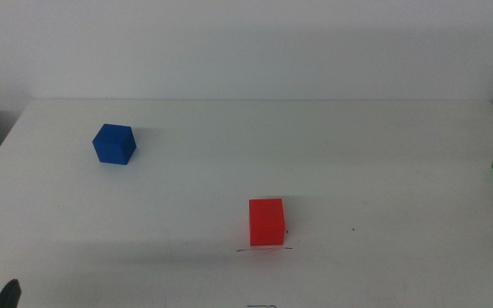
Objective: Stack red cubes first, then green, then blue cubes in a specific spot.
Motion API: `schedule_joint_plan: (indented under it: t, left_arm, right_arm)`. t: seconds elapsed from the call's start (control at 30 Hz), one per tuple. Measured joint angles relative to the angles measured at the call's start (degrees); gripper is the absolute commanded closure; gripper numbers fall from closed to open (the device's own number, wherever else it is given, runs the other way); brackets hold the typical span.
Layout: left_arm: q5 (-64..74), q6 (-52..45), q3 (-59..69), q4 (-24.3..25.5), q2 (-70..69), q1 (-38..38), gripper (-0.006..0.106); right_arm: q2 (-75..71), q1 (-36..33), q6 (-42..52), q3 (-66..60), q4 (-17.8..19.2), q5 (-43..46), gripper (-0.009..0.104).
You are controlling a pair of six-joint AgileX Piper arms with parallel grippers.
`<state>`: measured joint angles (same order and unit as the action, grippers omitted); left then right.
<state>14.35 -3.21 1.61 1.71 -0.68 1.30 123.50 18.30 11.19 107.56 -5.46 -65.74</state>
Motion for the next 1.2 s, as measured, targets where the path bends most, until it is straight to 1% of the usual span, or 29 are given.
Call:
schedule_joint_plan:
  t: [0.33, 0.47, 0.53, 0.6, 0.67, 0.83, 0.87, 1.03, 1.2]
  left_arm:
    - [0.0, 0.0, 0.0, 0.0, 0.0, 0.0, 0.007]
    - [0.0, 0.0, 0.0, 0.0, 0.0, 0.0, 0.007]
    - [0.0, 0.0, 0.0, 0.0, 0.0, 0.0, 0.007]
    - [0.0, 0.0, 0.0, 0.0, 0.0, 0.0, 0.007]
    - [0.0, 0.0, 0.0, 0.0, 0.0, 0.0, 0.007]
    - [0.0, 0.0, 0.0, 0.0, 0.0, 0.0, 0.007]
    - [0.0, 0.0, 0.0, 0.0, 0.0, 0.0, 0.007]
    - [0.0, 0.0, 0.0, 0.0, 0.0, 0.0, 0.007]
    - [0.0, 0.0, 0.0, 0.0, 0.0, 0.0, 0.007]
  right_arm:
    - [3.1, 0.0, 0.1, 0.0, 0.1, 2.5, 0.018]
    - [4.4, 0.0, 0.4, 0.0, 0.1, 3.1, 0.02]
    - [4.9, 0.0, 0.6, 0.0, 0.1, 3.8, 0.023]
    - [5.3, 0.0, 0.9, 0.0, 0.1, 4.6, 0.03]
    - [5.4, -0.1, 1.3, 0.0, 0.2, 5.4, 0.042]
    - [5.4, -0.2, 1.6, 0.0, 0.2, 7.2, 0.082]
    - [5.4, -0.2, 1.7, 0.0, 0.3, 7.0, 0.096]
    - [4.5, -0.6, 2.6, 0.0, 1.7, 4.7, 0.096]
    - [-0.8, -1.8, 0.8, -1.5, 1.6, 4.3, 0.096]
